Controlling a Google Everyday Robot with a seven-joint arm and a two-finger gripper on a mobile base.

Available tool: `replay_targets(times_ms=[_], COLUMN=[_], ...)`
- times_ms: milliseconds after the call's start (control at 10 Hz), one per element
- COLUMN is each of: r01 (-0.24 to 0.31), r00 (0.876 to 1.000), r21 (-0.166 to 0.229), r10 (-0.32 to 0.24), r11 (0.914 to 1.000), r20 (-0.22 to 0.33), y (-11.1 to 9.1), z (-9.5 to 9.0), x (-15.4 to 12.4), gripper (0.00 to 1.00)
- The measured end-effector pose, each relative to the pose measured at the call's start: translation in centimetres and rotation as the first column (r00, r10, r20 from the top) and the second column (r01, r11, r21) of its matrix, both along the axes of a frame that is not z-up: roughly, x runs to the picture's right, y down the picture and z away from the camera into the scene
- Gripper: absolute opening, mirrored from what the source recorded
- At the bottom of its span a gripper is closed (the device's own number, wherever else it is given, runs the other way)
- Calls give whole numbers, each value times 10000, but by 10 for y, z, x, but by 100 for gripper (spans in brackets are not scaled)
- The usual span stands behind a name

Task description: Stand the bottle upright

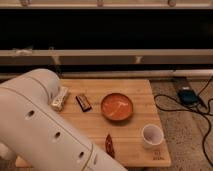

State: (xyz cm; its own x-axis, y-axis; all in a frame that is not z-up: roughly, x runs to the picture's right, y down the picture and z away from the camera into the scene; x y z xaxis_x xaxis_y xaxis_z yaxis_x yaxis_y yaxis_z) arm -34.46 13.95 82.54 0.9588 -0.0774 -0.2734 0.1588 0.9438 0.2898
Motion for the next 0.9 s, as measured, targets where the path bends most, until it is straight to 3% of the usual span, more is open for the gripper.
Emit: replay_targets(times_ms=[900], r01=[180], r00=[9998], r21=[584], r10=[-182], r11=[9981], r20=[28], y=[-27], z=[10], x=[2], gripper=[80])
